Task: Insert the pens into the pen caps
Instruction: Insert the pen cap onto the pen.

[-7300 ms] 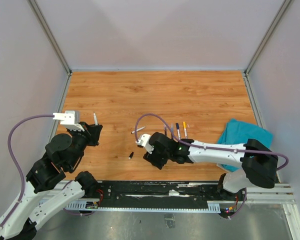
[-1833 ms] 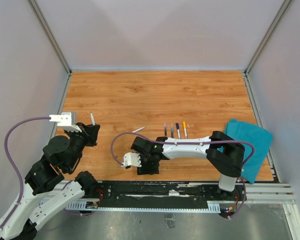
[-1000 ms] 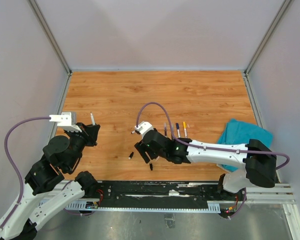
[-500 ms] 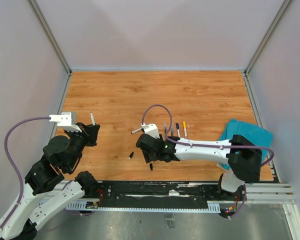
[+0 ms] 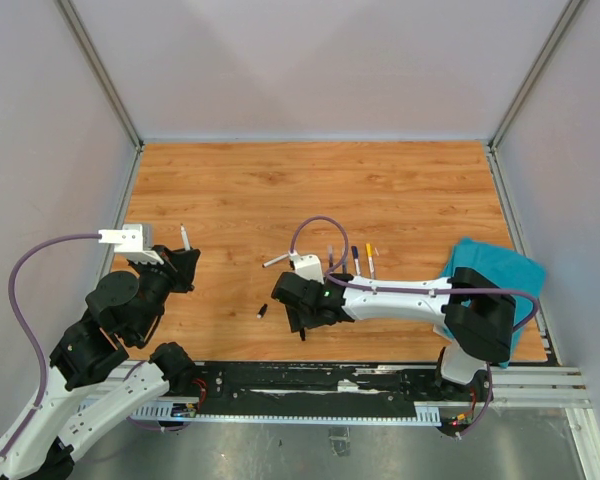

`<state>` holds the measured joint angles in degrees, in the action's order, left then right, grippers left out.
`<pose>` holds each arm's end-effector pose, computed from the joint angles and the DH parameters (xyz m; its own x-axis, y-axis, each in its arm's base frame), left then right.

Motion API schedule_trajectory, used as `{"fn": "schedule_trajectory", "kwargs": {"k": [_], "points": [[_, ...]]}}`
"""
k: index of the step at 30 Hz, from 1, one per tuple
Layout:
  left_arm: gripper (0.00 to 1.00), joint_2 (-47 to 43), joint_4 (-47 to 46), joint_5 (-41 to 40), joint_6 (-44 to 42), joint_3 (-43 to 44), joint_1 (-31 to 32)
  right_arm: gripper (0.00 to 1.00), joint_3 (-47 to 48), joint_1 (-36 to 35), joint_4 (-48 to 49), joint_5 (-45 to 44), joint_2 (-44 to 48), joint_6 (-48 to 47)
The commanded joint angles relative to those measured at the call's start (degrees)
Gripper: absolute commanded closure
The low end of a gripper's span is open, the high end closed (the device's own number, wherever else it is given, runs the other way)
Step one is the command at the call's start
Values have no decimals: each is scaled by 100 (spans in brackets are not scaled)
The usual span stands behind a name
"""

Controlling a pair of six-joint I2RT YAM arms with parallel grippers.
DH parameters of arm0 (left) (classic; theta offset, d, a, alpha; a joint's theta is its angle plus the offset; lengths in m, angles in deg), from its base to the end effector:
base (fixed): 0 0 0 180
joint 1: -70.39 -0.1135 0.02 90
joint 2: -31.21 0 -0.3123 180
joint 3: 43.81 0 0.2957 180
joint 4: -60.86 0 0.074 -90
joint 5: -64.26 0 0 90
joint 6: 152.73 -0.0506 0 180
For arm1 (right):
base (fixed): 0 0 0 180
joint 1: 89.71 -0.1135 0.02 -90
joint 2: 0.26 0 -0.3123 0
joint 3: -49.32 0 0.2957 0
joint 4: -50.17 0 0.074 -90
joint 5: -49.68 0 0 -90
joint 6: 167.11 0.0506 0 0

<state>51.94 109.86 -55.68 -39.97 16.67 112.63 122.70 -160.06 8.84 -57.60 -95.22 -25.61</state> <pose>0.0700 -0.0294 0.3942 -0.1940 -0.2767 -0.9412 0.1548 0.9387 -0.3079 0.1412 0.3506 0.2070 -0.8545 -0.1710 -0.4905 -0.2972 0.9354 0.1918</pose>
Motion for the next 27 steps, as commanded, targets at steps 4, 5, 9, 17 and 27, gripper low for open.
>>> {"fn": "schedule_trajectory", "kwargs": {"k": [4, 5, 9, 17, 27], "points": [[99, -86, -170, -93, -3, -53, 21, 34, 168, -111, -322, 182, -232, 613], [99, -94, -169, -95, -4, -52, 21, 35, 170, -111, -308, 222, -254, 629], [99, -87, -165, -100, -8, -47, 21, 39, 169, -106, -217, 366, -353, 641], [99, -63, -170, -83, -6, -43, 21, 48, 175, -109, -28, 556, -471, 606], [100, -84, -168, -87, -9, -52, 21, 63, 224, -111, 26, 694, -641, 562]]}}
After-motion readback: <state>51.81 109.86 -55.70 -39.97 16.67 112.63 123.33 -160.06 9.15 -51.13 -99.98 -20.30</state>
